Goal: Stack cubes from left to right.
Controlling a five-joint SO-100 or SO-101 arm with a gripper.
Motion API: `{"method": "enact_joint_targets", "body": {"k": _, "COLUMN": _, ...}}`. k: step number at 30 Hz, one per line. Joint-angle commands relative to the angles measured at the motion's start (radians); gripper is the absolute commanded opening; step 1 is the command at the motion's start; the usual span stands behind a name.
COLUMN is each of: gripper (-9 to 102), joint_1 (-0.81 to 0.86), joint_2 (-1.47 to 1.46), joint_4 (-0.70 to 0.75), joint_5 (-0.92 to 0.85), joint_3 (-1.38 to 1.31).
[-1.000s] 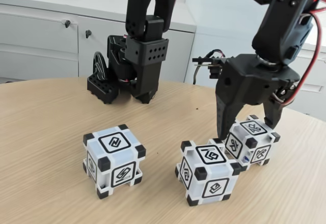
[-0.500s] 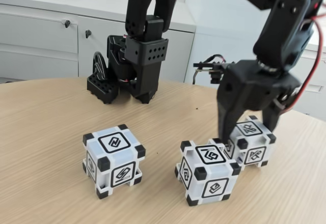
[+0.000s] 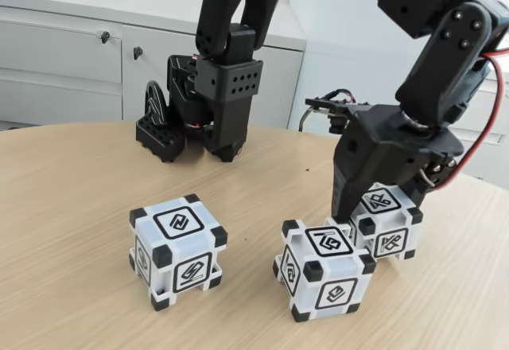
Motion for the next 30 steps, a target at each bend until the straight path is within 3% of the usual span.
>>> {"method": "enact_joint_targets", "body": {"k": 1, "gripper": 20, "joint_1": 0.009, "joint_2": 0.028, "joint_4": 0.008, "joint_5": 0.032, "joint_3": -0.017}}
{"method": "enact_joint_targets", "body": {"k": 13, "gripper": 21, "joint_1": 0.002, "joint_2": 0.408, "joint_4": 0.009, "joint_5": 0.433, "joint_3": -0.017}}
{"method": "enact_joint_targets", "body": {"k": 19, "gripper": 21, "joint_1": 0.017, "joint_2": 0.601, "joint_4": 0.009, "joint_5": 0.535, "joint_3": -0.017}}
{"method": "enact_joint_targets", "body": {"k": 30, "gripper": 20, "joint_1": 0.477, "joint_2": 0.655, "joint_4": 0.006, "joint_5": 0.445, "joint_3": 0.000}}
